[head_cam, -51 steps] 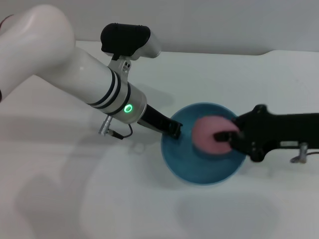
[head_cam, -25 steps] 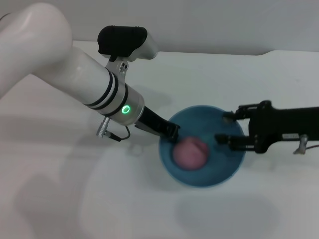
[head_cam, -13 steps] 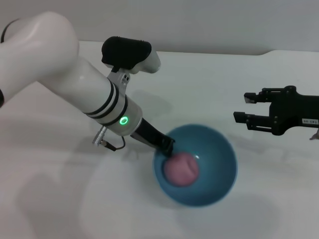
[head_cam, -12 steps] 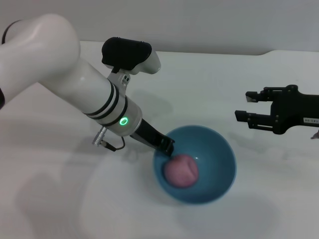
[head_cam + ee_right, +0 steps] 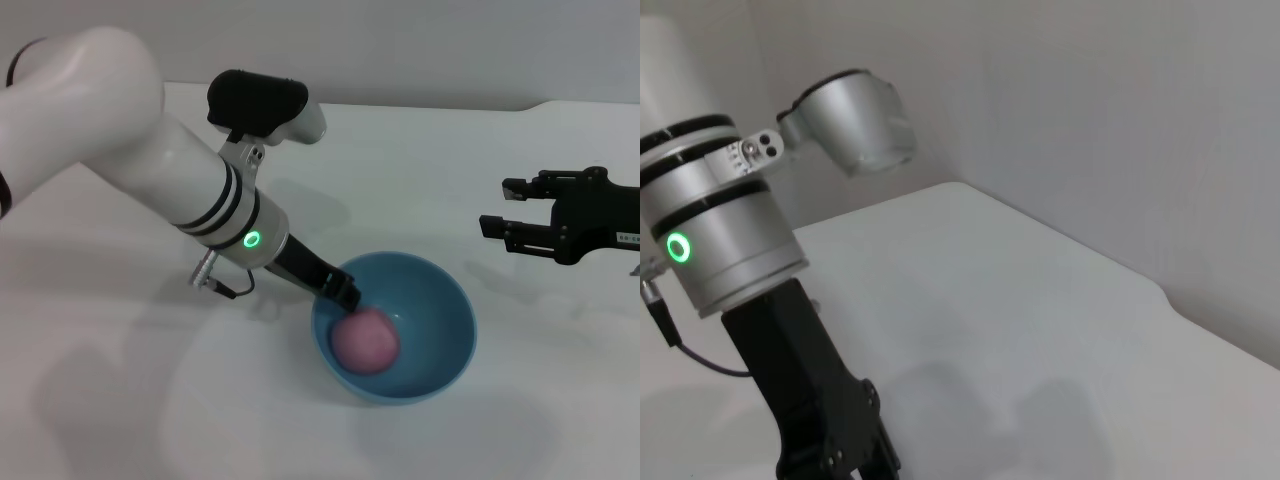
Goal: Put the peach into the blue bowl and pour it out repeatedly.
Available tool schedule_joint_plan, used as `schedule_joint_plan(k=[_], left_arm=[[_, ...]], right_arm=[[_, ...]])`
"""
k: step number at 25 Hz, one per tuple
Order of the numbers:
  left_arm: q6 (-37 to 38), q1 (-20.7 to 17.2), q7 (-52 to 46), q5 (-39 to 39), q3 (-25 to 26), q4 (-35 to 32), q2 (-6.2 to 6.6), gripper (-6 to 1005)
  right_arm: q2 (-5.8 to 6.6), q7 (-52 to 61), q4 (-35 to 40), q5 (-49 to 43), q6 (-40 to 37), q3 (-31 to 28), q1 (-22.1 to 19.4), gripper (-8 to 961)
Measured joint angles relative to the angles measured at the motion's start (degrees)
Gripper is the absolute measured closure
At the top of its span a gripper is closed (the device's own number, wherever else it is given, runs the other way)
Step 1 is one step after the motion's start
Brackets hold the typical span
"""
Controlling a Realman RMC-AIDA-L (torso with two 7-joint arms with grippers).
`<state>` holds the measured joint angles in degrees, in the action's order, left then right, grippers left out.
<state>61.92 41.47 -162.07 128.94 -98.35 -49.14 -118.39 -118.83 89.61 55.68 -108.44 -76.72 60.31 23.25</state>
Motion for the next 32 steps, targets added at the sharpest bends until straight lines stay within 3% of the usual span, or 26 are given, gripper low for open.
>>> schedule_joint_plan(k=[2, 6, 12, 15, 20, 24, 25, 26, 29, 32], left_arm=[[0.8, 0.2, 0.0, 0.0, 1.1, -0.7, 0.14, 716], [3.3, -0.5, 2.1, -0.7, 8.1, -2.2, 0.42, 612], [4.0, -5.4, 12.2, -7.3, 25.6, -1.8, 0.45, 429], [4.2, -9.3, 21.2, -18.4, 36.1, 1.0, 0.45, 325], [8.8, -13.8, 39.8, -39.3, 49.2, 12.3, 0.96, 280], [14.1, -16.9, 53.2, -49.3, 60.0, 21.1, 0.63, 280], [15.3, -18.1, 59.0, -53.4, 63.2, 25.1, 0.54, 280], [15.3, -18.1, 59.0, -53.4, 63.2, 25.1, 0.54, 280], [16.2, -20.2, 67.5, -59.0, 67.4, 31.0, 0.48, 280], [17.0, -22.3, 77.9, -62.6, 71.8, 35.5, 0.42, 279]], right_arm=[[0.00, 0.0, 0.0, 0.0, 0.0, -0.1, -0.1, 356], [0.00, 0.0, -0.1, 0.0, 0.0, -0.8, -0.2, 356], [0.02, 0.0, -2.7, 2.1, 5.2, -1.8, -0.7, 356], [0.23, 0.0, -6.3, 6.0, 7.6, -3.8, -0.8, 355], [0.35, -0.3, -11.6, 13.2, 8.2, -10.8, -0.8, 355], [0.35, -7.7, -21.7, 30.1, 7.8, -17.3, -0.9, 355], [0.28, -13.4, -28.0, 42.4, 7.6, -19.6, -1.3, 355], [0.28, -13.4, -28.0, 42.4, 7.6, -19.6, -1.3, 356], [0.12, -19.7, -35.3, 58.0, 6.4, -20.9, -2.4, 356], [0.12, -26.7, -40.3, 67.3, 4.7, -21.4, -3.2, 356]])
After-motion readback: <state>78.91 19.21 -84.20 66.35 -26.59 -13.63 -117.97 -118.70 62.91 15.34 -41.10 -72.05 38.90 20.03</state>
